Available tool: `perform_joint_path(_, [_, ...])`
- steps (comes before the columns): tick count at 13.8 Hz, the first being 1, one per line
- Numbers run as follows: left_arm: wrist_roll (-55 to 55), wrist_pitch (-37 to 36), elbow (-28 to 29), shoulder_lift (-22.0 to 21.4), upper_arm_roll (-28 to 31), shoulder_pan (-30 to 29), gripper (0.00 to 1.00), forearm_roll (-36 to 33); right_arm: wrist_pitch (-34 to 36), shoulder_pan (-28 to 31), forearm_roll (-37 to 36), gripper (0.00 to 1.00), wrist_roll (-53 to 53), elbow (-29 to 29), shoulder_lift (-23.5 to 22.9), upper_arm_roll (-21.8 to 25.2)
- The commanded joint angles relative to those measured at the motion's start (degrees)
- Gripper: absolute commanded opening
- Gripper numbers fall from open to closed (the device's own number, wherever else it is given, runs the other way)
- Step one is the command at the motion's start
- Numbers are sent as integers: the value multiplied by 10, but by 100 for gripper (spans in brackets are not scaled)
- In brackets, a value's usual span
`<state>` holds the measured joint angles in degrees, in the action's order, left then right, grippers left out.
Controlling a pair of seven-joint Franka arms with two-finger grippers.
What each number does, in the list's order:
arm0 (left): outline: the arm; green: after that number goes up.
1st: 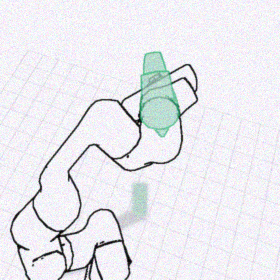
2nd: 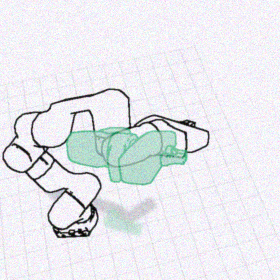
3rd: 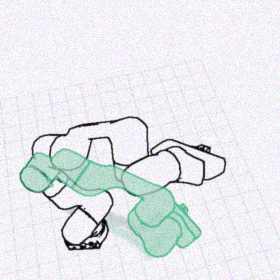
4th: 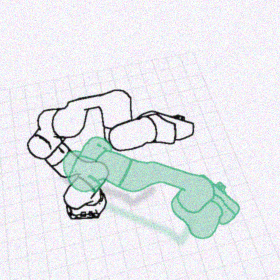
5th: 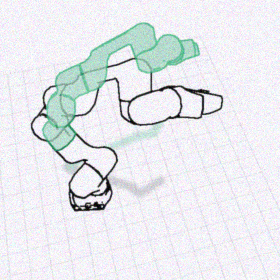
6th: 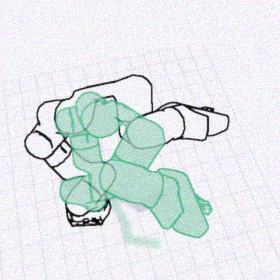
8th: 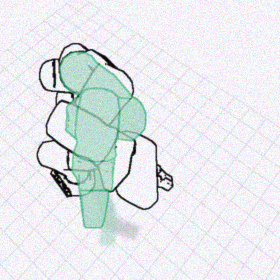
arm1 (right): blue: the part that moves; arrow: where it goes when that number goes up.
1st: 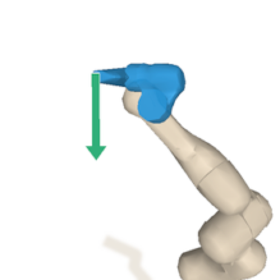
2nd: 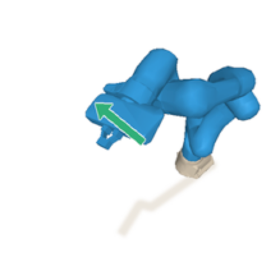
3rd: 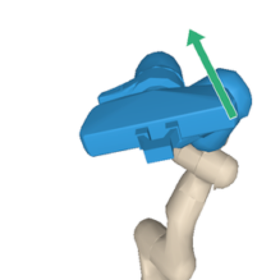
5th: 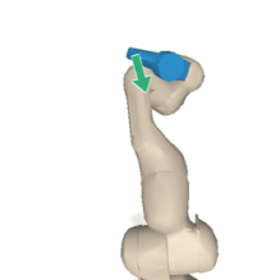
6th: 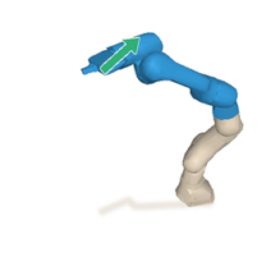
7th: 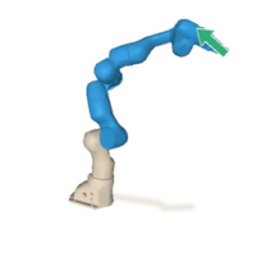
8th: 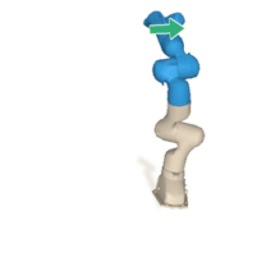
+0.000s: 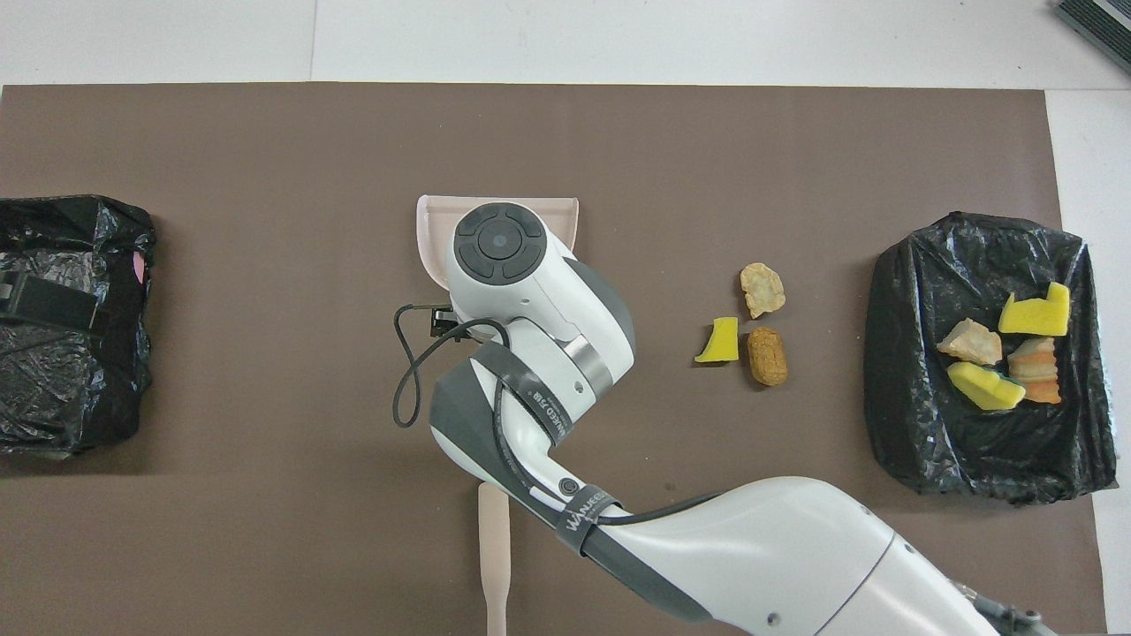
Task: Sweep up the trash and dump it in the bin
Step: 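Set the dustpan down and release it with the right gripper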
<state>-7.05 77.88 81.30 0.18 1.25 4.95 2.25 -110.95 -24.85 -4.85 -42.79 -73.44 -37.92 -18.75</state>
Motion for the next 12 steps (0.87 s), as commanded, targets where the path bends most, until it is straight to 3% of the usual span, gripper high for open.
perform_joint_path(1, [-10, 6, 10, -10, -3, -6, 100, -1, 35, 5, 7, 100, 15, -11, 35, -3])
perform_joint_path(5, [-10, 17, 10, -7, -3, -1, 100, -1, 100, 0, 11, 100, 14, -35, 85, -5])
perform_joint_path(9, [-6, 90, 36, 2, -27, 1, 100, -4, 110, 1, 57, 100, 13, -146, 198, -5])
perform_joint_path(12, [-3, 134, 54, 28, -67, 1, 100, -8, 129, -18, 85, 100, 3, -212, 254, -5])
